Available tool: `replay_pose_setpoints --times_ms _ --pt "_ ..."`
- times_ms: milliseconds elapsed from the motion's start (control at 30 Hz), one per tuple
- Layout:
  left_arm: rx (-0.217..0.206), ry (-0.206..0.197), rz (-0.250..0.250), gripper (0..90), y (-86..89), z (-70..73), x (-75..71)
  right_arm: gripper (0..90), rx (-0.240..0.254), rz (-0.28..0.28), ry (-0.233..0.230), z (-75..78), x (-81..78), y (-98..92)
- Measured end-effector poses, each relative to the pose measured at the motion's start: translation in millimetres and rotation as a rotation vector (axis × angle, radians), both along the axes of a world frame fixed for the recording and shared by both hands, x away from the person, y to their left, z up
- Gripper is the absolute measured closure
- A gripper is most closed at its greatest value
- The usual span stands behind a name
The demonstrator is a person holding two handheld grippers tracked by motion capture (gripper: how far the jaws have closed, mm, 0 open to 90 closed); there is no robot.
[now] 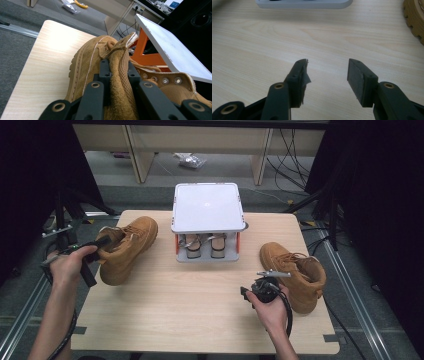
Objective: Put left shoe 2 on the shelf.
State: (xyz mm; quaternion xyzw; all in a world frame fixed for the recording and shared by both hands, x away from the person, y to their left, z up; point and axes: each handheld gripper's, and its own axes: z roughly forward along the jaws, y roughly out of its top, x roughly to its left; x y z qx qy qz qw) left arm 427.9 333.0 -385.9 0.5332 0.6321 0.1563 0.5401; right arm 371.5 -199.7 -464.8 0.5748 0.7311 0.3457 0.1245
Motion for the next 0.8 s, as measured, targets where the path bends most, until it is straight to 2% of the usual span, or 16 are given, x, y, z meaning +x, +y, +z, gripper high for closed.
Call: replay_pose_setpoints --times_ms 33,200,233,267,300,400,433,467,500,567,600,633,700,733,800 --pt "-0.005 -0.002 -0.002 80.4 -0.5 1.1 0.7 51.2 0.016 -0.004 0.006 0.5 -0.1 0.5" --pt "-0.012 -0.013 -0.005 80.4 -2.4 5.5 3.2 51.2 0.02 -0.003 0.018 2.3 -2.4 0.7" --pt "-0.015 -0.015 -0.003 80.4 -2.6 6.0 3.5 51.2 0.0 0.012 -0.004 0.3 -1.5 -0.7" --pt "-0.013 -0.016 -0.005 80.4 -2.9 6.9 3.9 51.2 0.016 0.0 0.014 0.8 -1.9 0.9" --pt "-0.013 -0.018 -0.005 80.4 -3.1 7.6 4.5 51.2 0.007 0.002 0.02 0.8 -2.6 0.8" --pt "-0.016 -0.021 -0.005 80.3 -4.6 9.9 6.2 51.2 0.004 0.021 0.0 -1.8 -1.7 0.6" --pt "-0.016 -0.02 -0.004 80.3 -5.1 10.4 6.6 51.2 0.033 0.003 0.021 -0.3 -2.5 2.7" --pt "-0.016 -0.023 -0.005 80.3 -5.4 11.1 7.1 51.2 0.038 -0.009 0.025 -0.1 -2.8 3.9" --pt "-0.017 -0.023 -0.005 80.3 -5.8 11.7 7.5 51.2 0.027 0.005 0.017 -0.5 -2.1 2.4" --pt "-0.016 -0.028 -0.008 80.4 -6.7 13.5 8.4 51.3 0.014 -0.003 0.02 0.4 -3.0 2.7" --pt "-0.015 -0.027 -0.01 80.4 -7.1 15.0 9.0 51.3 0.022 0.008 0.016 -0.2 -2.4 2.1" --pt "-0.017 -0.024 -0.005 80.4 -7.9 16.9 9.3 51.3 0.039 -0.006 0.028 0.1 -2.9 3.7" --pt "-0.015 -0.031 -0.01 80.4 -8.1 18.7 10.5 51.3 0.037 -0.005 0.027 -0.2 -2.9 3.3" --pt "-0.013 -0.035 -0.014 80.4 -8.4 19.8 11.2 51.3 0.001 0.019 0.004 -1.8 -1.7 0.4" --pt "-0.015 -0.033 -0.007 80.4 -9.8 22.3 12.1 51.3 -0.004 0.011 -0.006 -2.6 -0.8 0.5"
